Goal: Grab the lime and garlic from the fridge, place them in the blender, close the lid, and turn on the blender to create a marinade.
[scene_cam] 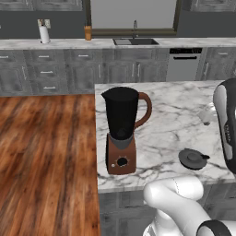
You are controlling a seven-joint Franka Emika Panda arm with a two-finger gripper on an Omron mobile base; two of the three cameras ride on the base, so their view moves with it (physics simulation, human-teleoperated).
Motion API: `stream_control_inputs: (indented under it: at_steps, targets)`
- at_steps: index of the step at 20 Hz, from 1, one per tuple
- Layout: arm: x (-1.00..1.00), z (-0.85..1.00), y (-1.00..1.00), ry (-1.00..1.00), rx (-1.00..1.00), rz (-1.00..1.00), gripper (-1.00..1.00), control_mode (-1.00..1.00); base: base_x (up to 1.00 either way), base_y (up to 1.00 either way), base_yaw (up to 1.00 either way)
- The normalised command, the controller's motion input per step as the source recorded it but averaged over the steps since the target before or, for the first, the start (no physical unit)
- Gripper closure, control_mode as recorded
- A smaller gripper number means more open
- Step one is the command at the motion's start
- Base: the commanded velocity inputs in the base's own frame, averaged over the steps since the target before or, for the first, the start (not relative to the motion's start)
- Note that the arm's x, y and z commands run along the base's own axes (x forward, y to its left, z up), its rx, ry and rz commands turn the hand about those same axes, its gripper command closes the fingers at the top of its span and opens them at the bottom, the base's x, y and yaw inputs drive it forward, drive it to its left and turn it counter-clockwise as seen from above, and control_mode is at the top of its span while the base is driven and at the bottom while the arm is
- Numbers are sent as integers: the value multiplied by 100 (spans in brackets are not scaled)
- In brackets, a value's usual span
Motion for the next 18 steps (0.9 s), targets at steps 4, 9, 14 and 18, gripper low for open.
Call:
stream_control_inputs:
  at_steps: [4, 9, 14, 18]
  targets:
    - [19, -100, -55, 17, 0, 0, -100, -100, 0, 0, 0]
    - [42, -98, -9, 8, -8, 0, -100, -100, 0, 0, 0]
    - [36, -89, 0, 0, -11, 0, -100, -100, 0, 0, 0]
    - [13, -73, -8, 0, -2, 1, -100, -100, 0, 0, 0]
